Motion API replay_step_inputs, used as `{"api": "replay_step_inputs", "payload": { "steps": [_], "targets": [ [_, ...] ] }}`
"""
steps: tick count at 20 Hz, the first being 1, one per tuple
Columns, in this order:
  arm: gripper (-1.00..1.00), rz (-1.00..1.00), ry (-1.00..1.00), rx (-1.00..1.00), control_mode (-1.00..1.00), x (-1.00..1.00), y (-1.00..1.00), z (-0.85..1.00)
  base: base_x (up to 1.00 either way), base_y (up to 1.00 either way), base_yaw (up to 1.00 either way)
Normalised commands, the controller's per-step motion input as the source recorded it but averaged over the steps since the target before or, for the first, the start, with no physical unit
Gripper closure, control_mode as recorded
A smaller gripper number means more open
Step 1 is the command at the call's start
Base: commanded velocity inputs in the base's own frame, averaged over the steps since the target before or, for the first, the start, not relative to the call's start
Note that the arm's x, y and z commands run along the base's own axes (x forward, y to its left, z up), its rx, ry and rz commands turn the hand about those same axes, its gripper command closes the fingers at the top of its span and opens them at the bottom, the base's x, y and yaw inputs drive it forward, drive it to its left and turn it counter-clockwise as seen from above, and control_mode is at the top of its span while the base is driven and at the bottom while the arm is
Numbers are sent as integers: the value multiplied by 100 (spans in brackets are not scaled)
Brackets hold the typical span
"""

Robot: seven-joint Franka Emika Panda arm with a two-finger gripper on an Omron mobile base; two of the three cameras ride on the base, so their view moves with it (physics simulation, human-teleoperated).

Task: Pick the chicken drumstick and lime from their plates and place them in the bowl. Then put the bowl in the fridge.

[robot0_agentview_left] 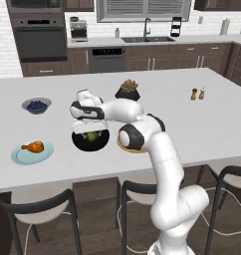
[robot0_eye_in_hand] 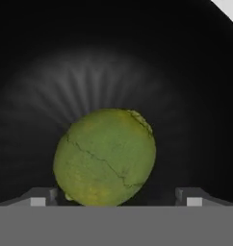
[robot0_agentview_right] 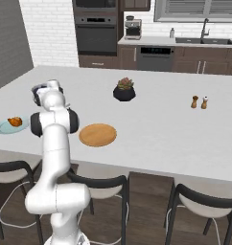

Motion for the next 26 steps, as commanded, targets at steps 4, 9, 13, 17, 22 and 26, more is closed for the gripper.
{"api": "replay_step_inputs", "payload": {
  "steps": [4, 9, 13, 17, 22, 26],
  "targets": [
    [-100, -6, -40, 15, -100, -76, -30, 0, 0, 0, 0],
    [-100, -8, -38, 20, -100, -75, -32, 7, 0, 0, 0],
    [-100, -8, -9, 23, -100, -70, -12, 56, 0, 0, 0],
    [-100, -2, 0, 15, -100, -59, -27, 73, 0, 0, 0],
    [-100, 0, 1, 8, -100, -40, -17, 81, 0, 0, 0],
    [-100, 0, 0, 1, -100, -42, -71, 30, 0, 0, 0]
  ]
}}
